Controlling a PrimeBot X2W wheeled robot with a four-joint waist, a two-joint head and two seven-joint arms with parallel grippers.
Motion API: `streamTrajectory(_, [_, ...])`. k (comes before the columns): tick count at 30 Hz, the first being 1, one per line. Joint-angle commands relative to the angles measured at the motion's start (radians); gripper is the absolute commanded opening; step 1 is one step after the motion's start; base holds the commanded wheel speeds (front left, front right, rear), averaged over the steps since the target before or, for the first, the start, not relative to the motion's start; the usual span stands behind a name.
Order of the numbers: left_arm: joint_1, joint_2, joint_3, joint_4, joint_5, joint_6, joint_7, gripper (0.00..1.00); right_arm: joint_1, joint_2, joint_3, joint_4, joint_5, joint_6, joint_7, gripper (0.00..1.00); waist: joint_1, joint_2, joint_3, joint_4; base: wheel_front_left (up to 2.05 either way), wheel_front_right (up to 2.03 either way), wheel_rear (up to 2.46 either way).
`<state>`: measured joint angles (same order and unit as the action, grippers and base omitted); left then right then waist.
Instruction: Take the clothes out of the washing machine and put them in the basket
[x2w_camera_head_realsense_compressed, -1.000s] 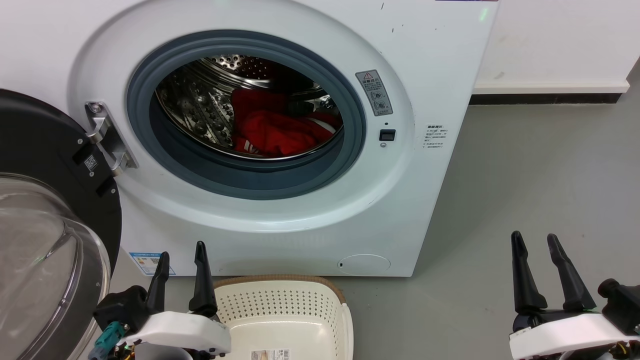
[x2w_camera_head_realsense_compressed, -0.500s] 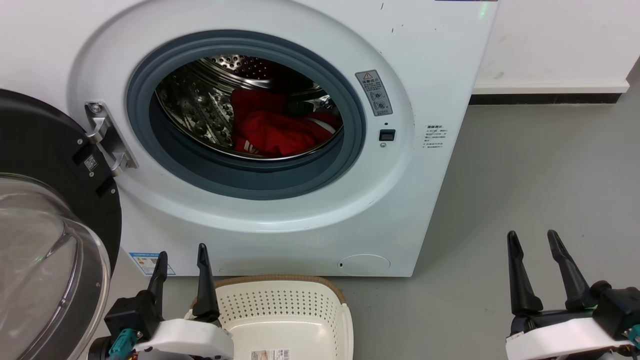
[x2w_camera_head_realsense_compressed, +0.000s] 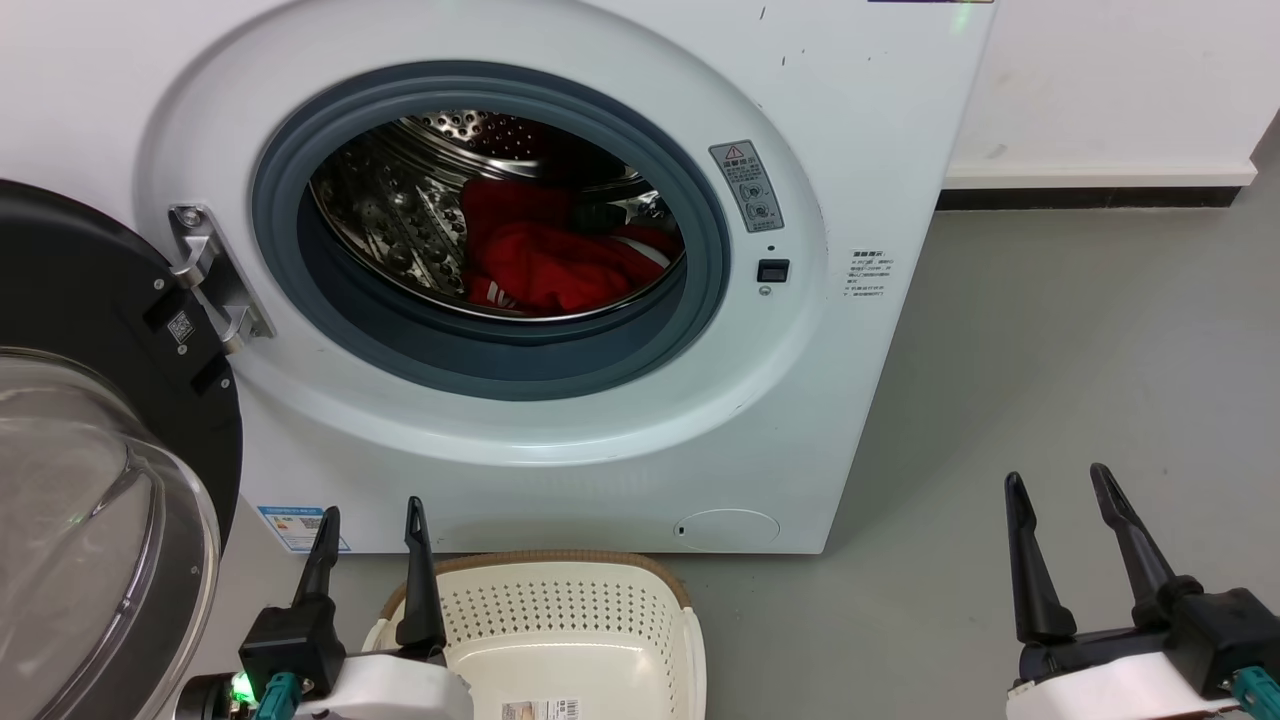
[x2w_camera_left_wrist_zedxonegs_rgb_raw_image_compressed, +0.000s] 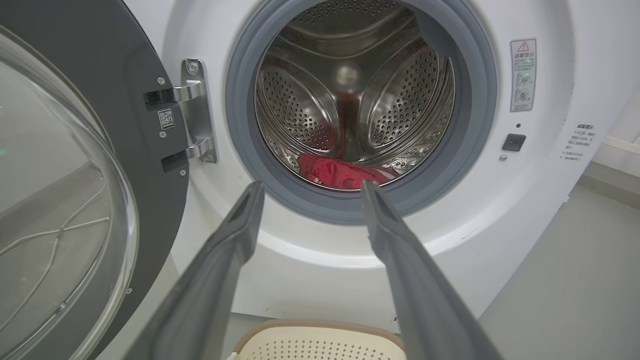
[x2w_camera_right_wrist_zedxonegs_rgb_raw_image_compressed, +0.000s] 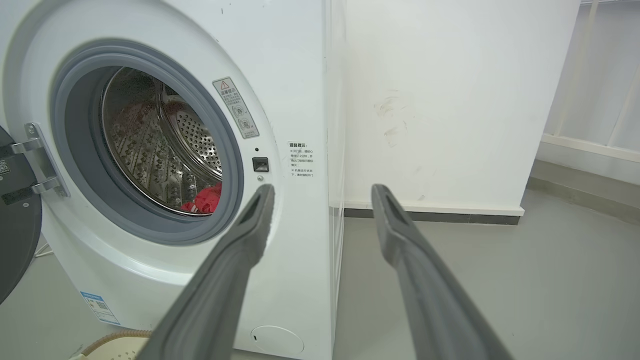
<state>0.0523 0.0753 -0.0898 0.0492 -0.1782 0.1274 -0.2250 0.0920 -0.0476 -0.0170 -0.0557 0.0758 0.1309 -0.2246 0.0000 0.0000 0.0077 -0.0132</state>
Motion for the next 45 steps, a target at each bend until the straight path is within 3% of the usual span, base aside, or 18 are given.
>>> streamTrajectory(1, [0.003, -0.003, 0.0, -0.003, 0.022, 0.003, -0.009, 1.0, 0.01, -0.005, 0.002, -0.009, -0.025, 0.0, -0.008, 1.0, 0.0, 0.0, 0.0, 0.0, 0.0, 0.0, 0.0])
streamTrajectory(19, [0.028, -0.013, 0.013, 0.02, 0.143, -0.007, -0.042, 1.0, 0.035, -0.005, 0.012, -0.015, -0.153, 0.0, -0.041, 1.0, 0.0, 0.0, -0.005, -0.003, 0.0, 0.0, 0.0])
streamTrajectory(45, [0.032, -0.025, 0.034, 0.039, 0.134, -0.026, -0.041, 1.0, 0.033, -0.004, 0.007, 0.018, -0.123, 0.0, -0.041, 1.0, 0.0, 0.0, -0.003, -0.002, 0.0, 0.0, 0.0])
